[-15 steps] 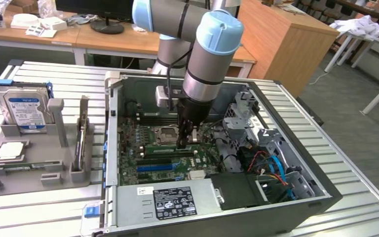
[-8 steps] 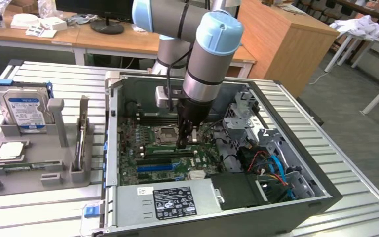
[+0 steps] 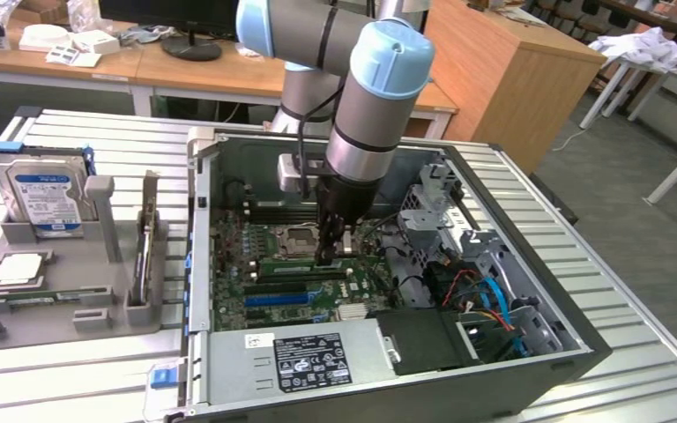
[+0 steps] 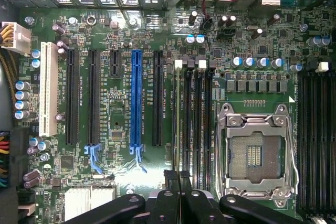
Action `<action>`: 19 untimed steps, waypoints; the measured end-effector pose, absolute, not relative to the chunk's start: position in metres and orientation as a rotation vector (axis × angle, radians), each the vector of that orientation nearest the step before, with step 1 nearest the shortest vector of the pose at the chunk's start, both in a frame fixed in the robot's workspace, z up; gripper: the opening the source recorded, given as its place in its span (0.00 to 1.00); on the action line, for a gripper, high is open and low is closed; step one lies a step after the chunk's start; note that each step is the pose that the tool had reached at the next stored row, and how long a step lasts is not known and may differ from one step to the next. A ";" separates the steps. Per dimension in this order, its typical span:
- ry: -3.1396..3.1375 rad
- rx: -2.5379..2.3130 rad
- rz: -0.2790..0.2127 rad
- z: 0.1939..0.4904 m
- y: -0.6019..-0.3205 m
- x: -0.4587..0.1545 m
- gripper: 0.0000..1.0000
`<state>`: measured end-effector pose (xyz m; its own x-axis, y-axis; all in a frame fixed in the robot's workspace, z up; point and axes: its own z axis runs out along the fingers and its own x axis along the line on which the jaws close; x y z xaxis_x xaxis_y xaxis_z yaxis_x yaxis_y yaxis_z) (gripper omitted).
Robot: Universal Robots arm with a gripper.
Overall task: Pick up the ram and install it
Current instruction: 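Insert the ram into the slot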
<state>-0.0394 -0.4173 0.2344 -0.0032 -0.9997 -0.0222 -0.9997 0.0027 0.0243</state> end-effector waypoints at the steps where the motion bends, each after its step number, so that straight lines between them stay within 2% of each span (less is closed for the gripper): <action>1: -2.223 2.217 -0.052 0.234 -0.417 -0.039 0.11; 19: -2.223 2.217 -0.052 0.233 -0.417 -0.039 0.11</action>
<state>-0.0394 -0.4173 0.2333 -0.0032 -0.9997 -0.0222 -0.9997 0.0026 0.0243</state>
